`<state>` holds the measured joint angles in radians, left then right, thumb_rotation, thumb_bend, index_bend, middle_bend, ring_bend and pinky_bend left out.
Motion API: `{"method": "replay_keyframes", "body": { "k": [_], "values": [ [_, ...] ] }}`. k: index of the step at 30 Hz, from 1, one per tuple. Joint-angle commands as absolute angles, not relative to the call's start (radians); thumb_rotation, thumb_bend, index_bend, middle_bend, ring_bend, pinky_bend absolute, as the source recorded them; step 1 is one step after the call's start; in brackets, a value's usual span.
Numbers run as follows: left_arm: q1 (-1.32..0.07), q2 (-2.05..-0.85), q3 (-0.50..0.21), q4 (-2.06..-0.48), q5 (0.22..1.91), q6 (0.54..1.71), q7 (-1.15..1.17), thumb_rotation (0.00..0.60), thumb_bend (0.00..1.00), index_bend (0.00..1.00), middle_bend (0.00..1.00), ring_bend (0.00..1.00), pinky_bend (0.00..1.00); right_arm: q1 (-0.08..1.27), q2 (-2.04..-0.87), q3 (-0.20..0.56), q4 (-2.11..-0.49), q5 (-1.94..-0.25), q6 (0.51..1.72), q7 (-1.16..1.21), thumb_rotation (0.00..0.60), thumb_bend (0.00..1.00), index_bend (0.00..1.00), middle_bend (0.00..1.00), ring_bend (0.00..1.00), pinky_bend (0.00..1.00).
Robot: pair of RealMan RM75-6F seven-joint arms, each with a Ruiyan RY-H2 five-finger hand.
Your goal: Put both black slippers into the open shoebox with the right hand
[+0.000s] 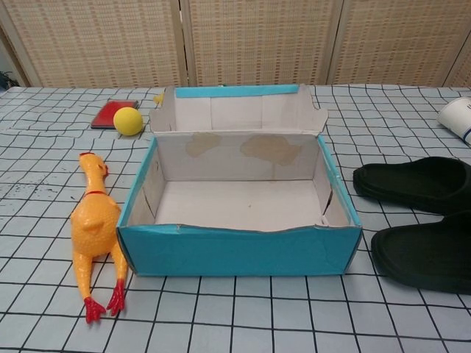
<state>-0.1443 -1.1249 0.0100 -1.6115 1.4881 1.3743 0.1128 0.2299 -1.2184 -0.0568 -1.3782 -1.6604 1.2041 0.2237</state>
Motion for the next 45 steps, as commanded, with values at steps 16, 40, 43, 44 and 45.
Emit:
{"method": "replay_keyframes", "body": {
  "k": [16,40,43,44,45],
  "values": [
    [-0.145,-1.123,0.009,-1.610,1.488,1.369,0.106,0.600,0.83,0.48,0.59,0.70,0.57,0.276,-1.237,-0.061,-1.425,-1.568,1.091,0.096,0.600,0.05,0.03,0.14,0.04,0.11],
    [-0.144,-1.122,0.010,-1.610,1.492,1.370,0.100,0.600,0.83,0.48,0.59,0.70,0.57,0.271,-1.319,-0.056,-1.366,-1.512,1.101,0.017,0.600,0.05,0.43,0.41,0.31,0.33],
    [-0.144,-1.123,0.010,-1.611,1.491,1.369,0.101,0.600,0.83,0.48,0.59,0.70,0.57,0.264,-1.325,-0.051,-1.362,-1.507,1.118,0.018,0.600,0.05,0.50,0.47,0.37,0.38],
    [-0.145,-1.123,0.010,-1.611,1.491,1.369,0.102,0.600,0.83,0.48,0.59,0.70,0.57,0.262,-1.323,-0.049,-1.364,-1.507,1.125,0.024,0.600,0.05,0.50,0.47,0.37,0.38],
    [-0.145,-1.123,0.009,-1.611,1.491,1.369,0.102,0.600,0.83,0.48,0.59,0.70,0.57,0.258,-1.320,-0.047,-1.369,-1.510,1.138,0.035,0.600,0.05,0.50,0.47,0.38,0.38]
  ]
}}
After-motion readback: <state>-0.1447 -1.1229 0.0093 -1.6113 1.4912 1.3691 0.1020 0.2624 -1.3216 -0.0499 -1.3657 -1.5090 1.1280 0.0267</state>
